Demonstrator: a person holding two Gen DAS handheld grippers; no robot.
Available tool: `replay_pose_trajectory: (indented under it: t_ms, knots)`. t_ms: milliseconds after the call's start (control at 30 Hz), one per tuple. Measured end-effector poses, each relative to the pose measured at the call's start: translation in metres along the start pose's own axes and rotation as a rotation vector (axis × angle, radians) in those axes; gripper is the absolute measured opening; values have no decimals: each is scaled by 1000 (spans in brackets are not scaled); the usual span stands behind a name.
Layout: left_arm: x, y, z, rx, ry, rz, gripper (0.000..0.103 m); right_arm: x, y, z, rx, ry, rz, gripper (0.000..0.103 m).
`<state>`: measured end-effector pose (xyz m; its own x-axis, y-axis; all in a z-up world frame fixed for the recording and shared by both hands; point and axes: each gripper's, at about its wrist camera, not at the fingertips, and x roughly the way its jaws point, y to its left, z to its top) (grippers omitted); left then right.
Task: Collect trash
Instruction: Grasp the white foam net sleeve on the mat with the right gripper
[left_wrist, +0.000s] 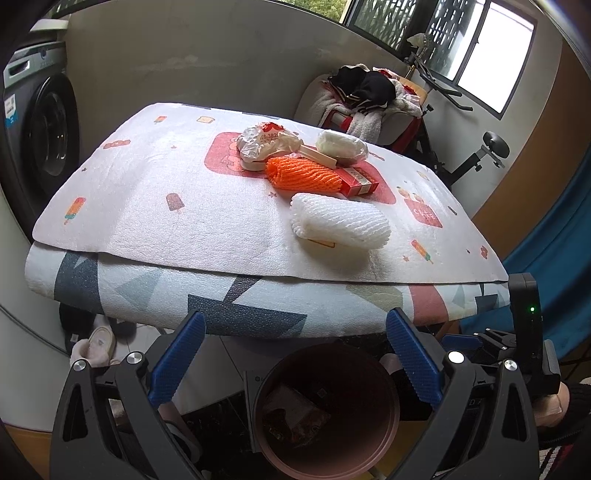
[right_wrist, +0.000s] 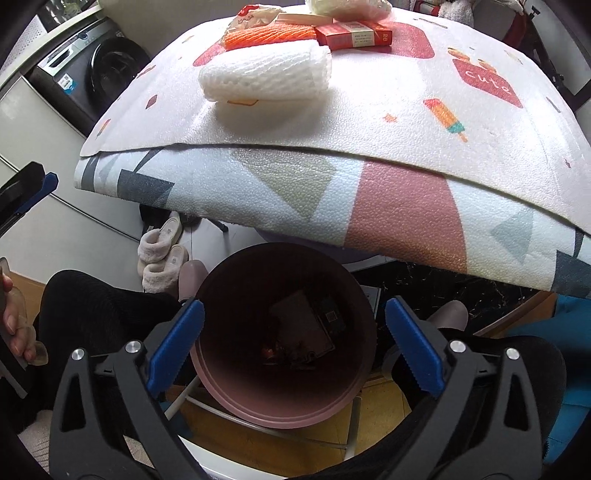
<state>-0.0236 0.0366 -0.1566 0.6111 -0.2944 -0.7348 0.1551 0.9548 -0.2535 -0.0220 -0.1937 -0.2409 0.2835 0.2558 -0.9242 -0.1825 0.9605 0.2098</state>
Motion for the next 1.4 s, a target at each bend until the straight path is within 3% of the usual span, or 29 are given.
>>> replay_pose_trajectory:
  t_ms: [233,500,833,1067,1233,1300,1400]
  knots:
    - [3,3,0,-10,7,3,96,-9,-9,12,6,-56,-22,97]
    - [9,12,1,-34,11,16,96,-17,-8,35,-106,-135,-95,97]
    - [22,30,5,-77,27,39,96,-14,16,94,-401,-221,-98,97]
    - [30,46,8,-109,37,56,96,12,45,143,-615,-197,-77,97]
    - [35,55,11,-129,43,70,96,34,55,164,-667,-157,-54,96]
    - [37,58,11,-134,48,75,96,40,57,168,-664,-146,-31,93]
    - [41,60,12,-139,58,77,96,48,59,170,-651,-127,-3,77]
